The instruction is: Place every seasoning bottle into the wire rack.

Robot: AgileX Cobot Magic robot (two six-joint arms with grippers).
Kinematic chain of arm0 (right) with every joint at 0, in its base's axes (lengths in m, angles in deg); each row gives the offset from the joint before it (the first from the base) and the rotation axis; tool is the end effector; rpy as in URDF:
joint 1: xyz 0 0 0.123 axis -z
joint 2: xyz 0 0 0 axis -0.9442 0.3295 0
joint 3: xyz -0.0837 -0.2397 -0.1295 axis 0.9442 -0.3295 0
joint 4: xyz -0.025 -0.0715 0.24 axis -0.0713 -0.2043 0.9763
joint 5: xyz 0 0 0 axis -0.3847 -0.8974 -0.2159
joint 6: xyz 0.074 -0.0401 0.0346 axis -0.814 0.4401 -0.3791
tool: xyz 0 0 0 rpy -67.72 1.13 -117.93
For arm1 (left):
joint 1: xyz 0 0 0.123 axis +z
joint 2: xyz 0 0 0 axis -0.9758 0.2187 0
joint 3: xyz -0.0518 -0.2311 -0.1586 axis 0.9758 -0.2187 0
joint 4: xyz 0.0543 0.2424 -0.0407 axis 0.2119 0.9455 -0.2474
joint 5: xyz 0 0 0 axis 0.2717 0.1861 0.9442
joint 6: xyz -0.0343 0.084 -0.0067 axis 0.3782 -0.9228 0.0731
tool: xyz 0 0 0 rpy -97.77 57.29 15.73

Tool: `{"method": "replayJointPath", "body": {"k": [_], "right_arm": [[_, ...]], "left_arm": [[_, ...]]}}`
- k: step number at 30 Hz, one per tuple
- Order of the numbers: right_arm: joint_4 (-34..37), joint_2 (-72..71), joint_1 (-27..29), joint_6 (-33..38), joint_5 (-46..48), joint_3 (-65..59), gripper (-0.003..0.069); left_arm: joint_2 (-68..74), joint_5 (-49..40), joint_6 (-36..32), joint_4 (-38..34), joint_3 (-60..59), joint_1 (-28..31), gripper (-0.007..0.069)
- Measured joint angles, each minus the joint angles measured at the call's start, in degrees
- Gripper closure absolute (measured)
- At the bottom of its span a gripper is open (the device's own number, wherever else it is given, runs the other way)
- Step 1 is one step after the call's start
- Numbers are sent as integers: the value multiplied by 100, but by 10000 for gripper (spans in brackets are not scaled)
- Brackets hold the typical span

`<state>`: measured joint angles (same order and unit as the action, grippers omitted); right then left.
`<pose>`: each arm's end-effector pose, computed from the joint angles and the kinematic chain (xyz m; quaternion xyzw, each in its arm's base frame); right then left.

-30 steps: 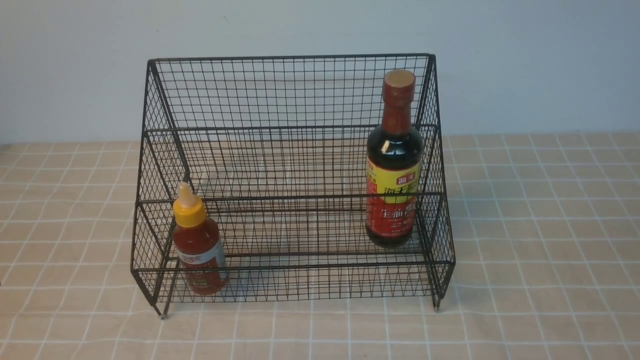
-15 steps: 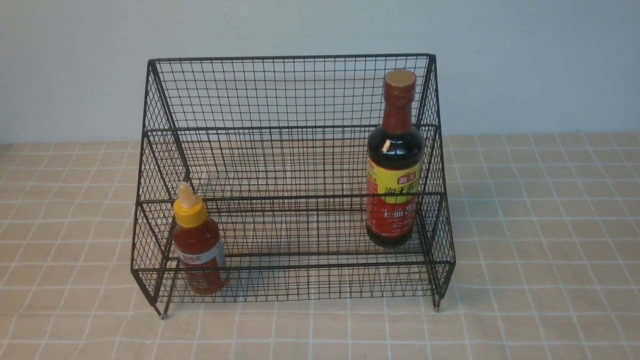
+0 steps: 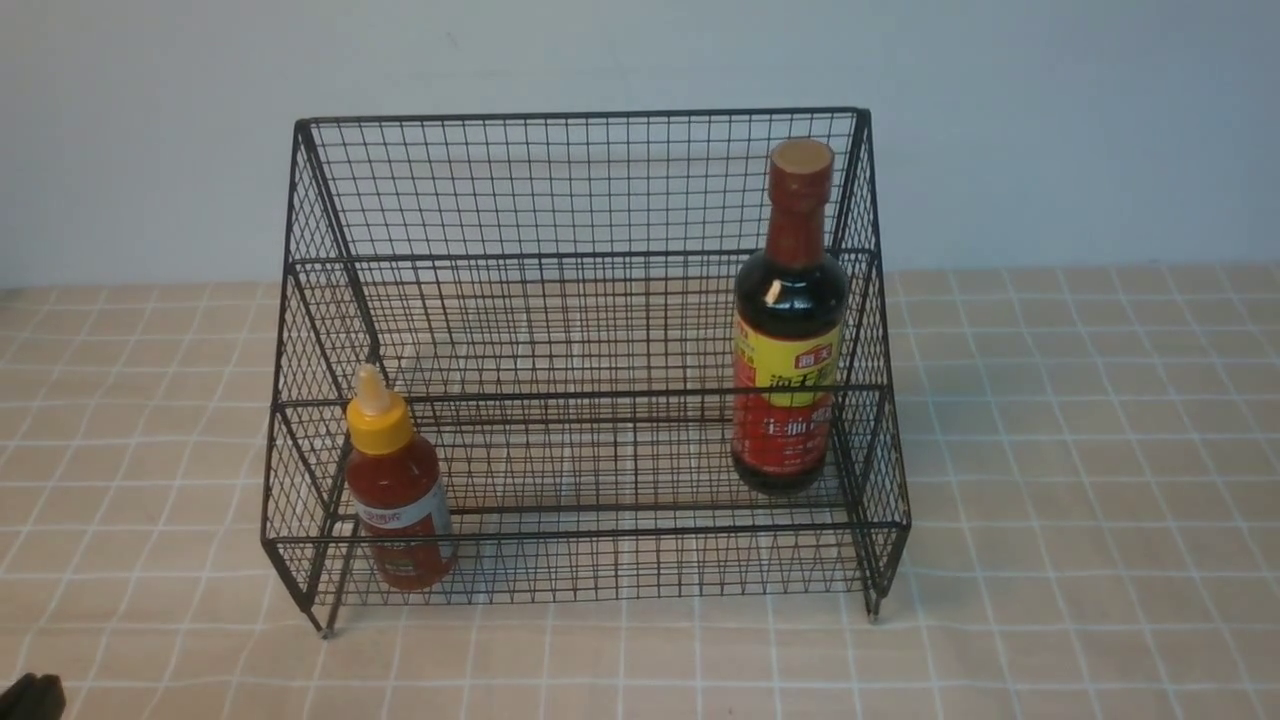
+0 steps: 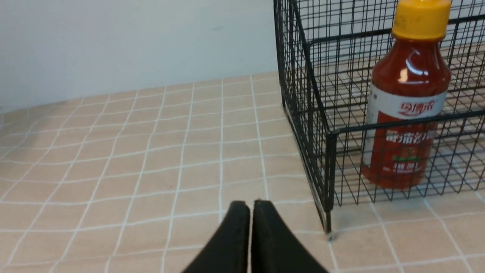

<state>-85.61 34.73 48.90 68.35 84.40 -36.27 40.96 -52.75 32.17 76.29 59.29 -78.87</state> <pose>0.0076 0.0035 0.3319 -0.0658 0.6163 0.2154 0.7546 0.0544 -0.0017 0.1776 0.0515 0.7803 0.0222 0.6229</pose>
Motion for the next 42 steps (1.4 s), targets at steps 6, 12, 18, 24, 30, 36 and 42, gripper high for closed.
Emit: {"method": "replayJointPath", "body": {"k": [6, 12, 18, 24, 30, 36, 42], "right_arm": [[0, 0, 0, 84, 0, 0, 672], [0, 0, 0, 90, 2, 0, 672], [0, 0, 0, 90, 13, 0, 672], [0, 0, 0, 90, 13, 0, 672], [0, 0, 0, 90, 13, 0, 672], [-352, 0, 0, 231, 147, -27, 672], [-971, -65, 244, 262, 409, -681, 672]], "left_arm": [[0, -427, 0, -17, 0, 7, 631], [0, -438, 0, -17, 0, 7, 631], [0, -443, 0, -17, 0, 7, 631], [0, -443, 0, -17, 0, 7, 631], [0, -443, 0, -17, 0, 7, 631], [0, -443, 0, -17, 0, 7, 631], [0, -449, 0, -17, 0, 7, 631]]}}
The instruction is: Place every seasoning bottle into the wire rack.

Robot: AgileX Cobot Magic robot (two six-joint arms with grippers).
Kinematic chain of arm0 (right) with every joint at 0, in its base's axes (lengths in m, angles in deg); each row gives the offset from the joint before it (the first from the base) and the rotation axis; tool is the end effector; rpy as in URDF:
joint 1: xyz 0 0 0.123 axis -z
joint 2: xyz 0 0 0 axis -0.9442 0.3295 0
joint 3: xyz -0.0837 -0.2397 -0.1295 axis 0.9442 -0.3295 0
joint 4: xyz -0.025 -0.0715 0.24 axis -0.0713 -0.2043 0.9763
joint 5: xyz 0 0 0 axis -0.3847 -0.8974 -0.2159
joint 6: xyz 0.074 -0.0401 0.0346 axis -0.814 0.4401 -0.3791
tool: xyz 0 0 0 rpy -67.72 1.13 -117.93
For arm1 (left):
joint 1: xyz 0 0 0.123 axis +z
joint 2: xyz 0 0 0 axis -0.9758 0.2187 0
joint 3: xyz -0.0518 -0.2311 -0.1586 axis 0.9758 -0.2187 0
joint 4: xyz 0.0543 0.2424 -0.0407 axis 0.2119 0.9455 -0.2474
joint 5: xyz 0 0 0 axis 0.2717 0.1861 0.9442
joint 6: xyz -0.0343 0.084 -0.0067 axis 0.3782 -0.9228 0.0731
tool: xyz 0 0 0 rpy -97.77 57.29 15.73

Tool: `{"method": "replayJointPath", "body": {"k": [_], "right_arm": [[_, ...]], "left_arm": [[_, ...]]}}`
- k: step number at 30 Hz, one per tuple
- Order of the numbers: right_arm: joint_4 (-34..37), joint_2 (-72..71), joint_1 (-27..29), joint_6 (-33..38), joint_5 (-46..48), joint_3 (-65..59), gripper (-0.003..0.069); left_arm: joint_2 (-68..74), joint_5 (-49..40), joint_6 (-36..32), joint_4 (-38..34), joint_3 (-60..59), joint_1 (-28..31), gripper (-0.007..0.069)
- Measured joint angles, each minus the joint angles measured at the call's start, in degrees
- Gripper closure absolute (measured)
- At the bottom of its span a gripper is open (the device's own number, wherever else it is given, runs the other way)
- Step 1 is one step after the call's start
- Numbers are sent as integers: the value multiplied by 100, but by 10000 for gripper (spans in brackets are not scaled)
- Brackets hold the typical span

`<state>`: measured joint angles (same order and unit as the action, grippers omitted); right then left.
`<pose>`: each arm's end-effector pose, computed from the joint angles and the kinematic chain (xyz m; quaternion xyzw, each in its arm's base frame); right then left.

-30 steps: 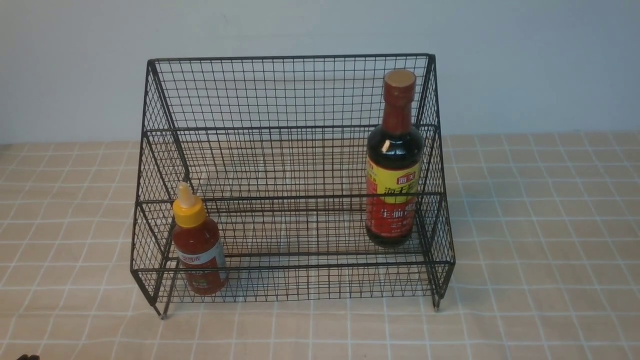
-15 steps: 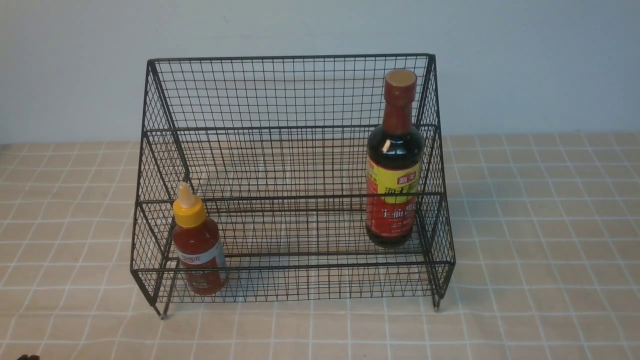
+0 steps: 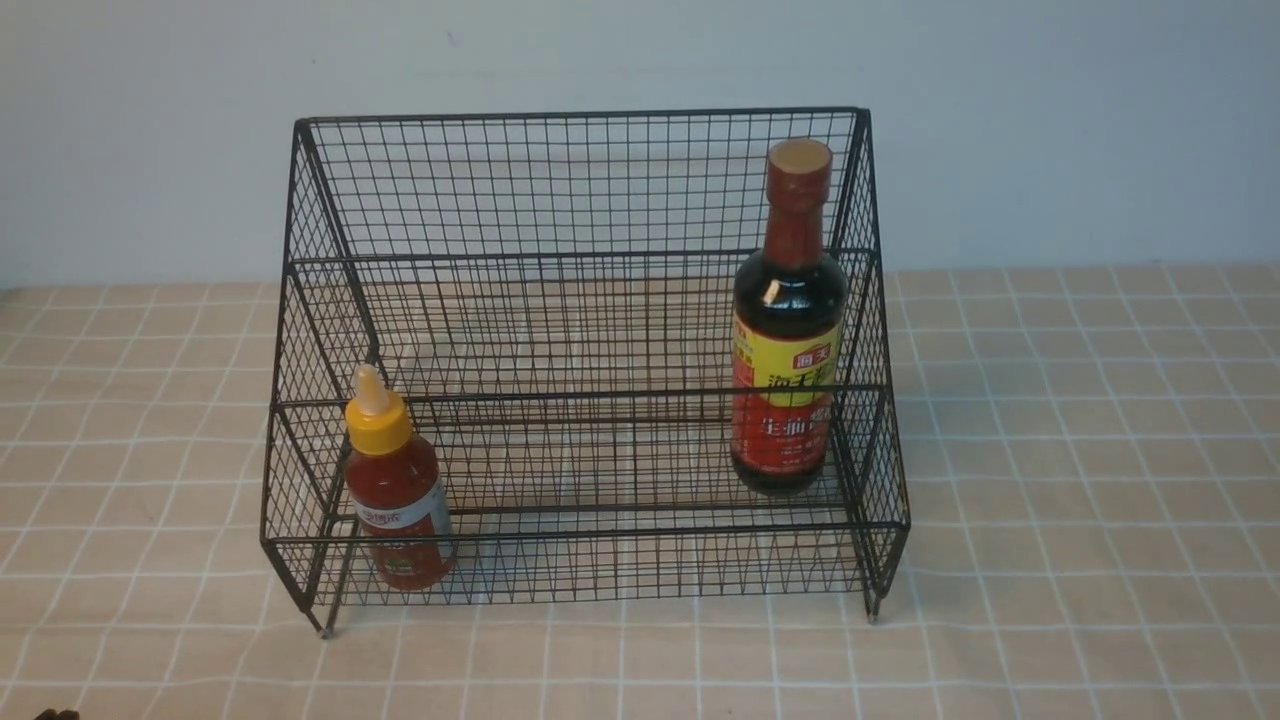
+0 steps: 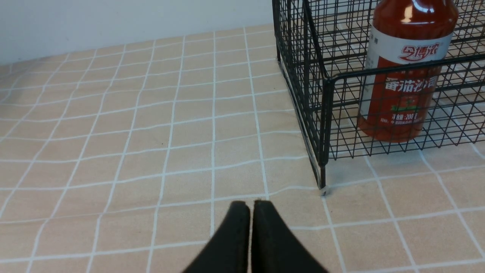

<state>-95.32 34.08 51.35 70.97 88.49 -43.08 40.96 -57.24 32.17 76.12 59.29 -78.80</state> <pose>0.0254 0.0032 0.2905 -0.1043 0.6778 0.0912 0.7220 0.0525 -0.0018 0.1707 0.0521 0.8041 0.0198 0.5919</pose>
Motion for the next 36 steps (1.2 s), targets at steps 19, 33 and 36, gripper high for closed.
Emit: {"method": "replayJointPath", "body": {"k": [19, 33, 36], "right_arm": [[202, 0, 2049, -6, 7, -2060, 672], [202, 0, 2049, -6, 2, -2062, 672], [204, 0, 2049, -6, 2, -2062, 672]], "left_arm": [[0, -19, 0, -5, 5, 2, 631], [0, -19, 0, -5, 5, 2, 631], [0, -19, 0, -5, 5, 2, 631]]}}
